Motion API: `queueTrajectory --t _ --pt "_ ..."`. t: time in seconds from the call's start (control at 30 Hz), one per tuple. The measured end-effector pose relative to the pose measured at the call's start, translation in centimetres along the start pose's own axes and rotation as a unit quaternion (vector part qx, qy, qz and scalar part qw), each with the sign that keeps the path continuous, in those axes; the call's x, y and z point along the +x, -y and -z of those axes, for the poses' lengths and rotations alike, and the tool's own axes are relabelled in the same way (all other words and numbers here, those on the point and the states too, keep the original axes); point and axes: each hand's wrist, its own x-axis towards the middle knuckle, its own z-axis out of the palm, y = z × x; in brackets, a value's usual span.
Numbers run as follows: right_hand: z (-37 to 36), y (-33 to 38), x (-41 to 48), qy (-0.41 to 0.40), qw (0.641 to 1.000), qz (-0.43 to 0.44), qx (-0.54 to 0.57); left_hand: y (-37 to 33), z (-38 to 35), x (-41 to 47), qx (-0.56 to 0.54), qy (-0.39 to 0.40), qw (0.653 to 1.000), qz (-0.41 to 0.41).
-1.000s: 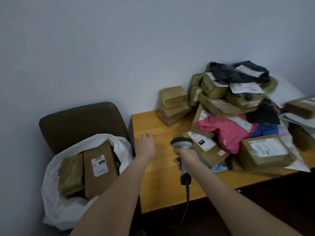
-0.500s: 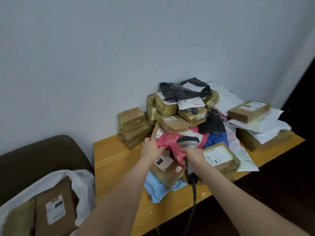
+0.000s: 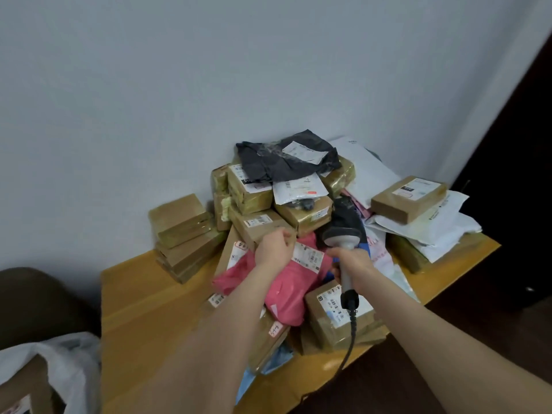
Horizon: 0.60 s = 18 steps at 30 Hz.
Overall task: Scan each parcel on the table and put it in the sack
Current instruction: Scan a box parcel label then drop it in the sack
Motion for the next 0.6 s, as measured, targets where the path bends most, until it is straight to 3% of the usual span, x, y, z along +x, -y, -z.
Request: queueTrajectory --t 0.17,0.27,0.4,0.6 --pt "3.0 -1.0 2.3 -0.048 0.995 0.029 -0.081 -1.6 -3.5 -0.7 0.018 0.106 0.993 0.047" --pt "4.9 -2.2 3.3 -0.075 0.990 0.039 -0.110 -1.2 -4.9 -2.2 -0.013 0.199 0.969 0.146" --pt "7.7 -4.3 4.5 -0.045 0.993 0.030 -0.103 -0.3 -6.0 -4.6 -0.034 0.202 0.947 0.247" --pt "10.7 -6.2 4.8 0.077 0.995 -0.044 -0.039 -1.6 -10.0 -8.8 -0.183 0.177 0.896 0.365"
